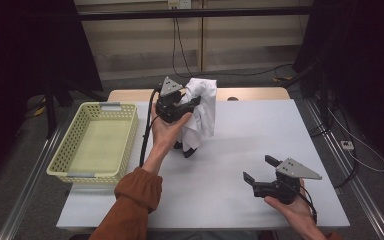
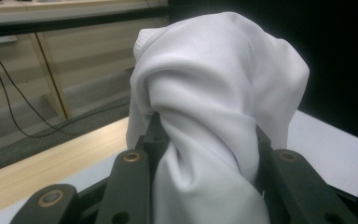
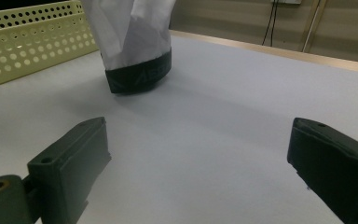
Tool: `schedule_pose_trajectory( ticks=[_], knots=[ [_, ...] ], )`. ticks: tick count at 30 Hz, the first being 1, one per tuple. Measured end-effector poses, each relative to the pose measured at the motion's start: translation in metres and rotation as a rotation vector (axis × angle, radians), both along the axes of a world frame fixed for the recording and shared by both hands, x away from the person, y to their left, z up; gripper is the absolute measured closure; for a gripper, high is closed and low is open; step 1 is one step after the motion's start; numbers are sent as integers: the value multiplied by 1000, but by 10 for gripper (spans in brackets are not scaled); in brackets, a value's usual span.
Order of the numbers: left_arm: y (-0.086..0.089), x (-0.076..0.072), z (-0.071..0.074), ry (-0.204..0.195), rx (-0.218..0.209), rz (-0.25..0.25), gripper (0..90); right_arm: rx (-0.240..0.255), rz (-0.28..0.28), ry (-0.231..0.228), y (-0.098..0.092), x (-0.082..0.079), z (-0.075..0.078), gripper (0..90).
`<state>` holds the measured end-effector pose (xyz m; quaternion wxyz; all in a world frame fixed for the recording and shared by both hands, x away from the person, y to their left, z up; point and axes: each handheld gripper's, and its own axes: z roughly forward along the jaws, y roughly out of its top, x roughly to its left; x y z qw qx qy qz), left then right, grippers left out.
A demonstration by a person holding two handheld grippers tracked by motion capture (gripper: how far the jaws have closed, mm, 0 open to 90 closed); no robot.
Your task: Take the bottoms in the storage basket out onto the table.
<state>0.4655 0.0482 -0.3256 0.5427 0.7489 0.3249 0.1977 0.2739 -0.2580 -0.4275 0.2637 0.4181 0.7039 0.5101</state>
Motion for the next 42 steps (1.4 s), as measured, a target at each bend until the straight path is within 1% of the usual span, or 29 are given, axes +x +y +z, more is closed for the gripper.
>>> schedule_pose_trajectory(
  ticks=[5, 9, 11, 13, 15, 18, 21, 24, 26, 30, 33, 38, 42],
  knots=[
    [2, -2, -4, 1, 6, 6, 640, -2, -3, 0, 0, 0, 0, 54],
    [4, -5, -8, -7, 24, 5, 640, -3, 0, 0, 0, 0, 0, 54],
    [6, -6, -10, 3, 24, 9, 640, -3, -1, 1, 0, 0, 0, 54],
    [7, -6, -14, 20, 40, 25, 640, -3, -1, 1, 0, 0, 0, 54],
    [9, -6, -19, 35, 31, 24, 639, -2, -1, 1, 0, 0, 0, 54],
    [12, -6, -24, 39, 46, 24, 639, -3, -1, 0, 1, 0, 0, 54],
    [13, -6, -28, 40, 51, 23, 638, -4, 1, 1, 1, 0, 0, 54],
    [15, -8, -33, 47, 44, 24, 637, -4, 1, 0, 1, 0, 0, 54],
    [15, -9, -37, 49, 49, 22, 637, -4, 0, 0, 1, 0, 0, 54],
    [14, -8, -44, 60, 71, 12, 635, -4, 2, 0, 1, 0, 0, 54],
    [14, -8, -47, 62, 74, 12, 633, -4, 2, 0, 1, 0, 0, 54],
    [14, -8, -53, 77, 96, 12, 630, -4, 3, 0, 1, 0, 0, 54],
    [13, -7, -58, 85, 103, 11, 630, -6, 3, 0, 1, 0, 0, 54]
  ],
)
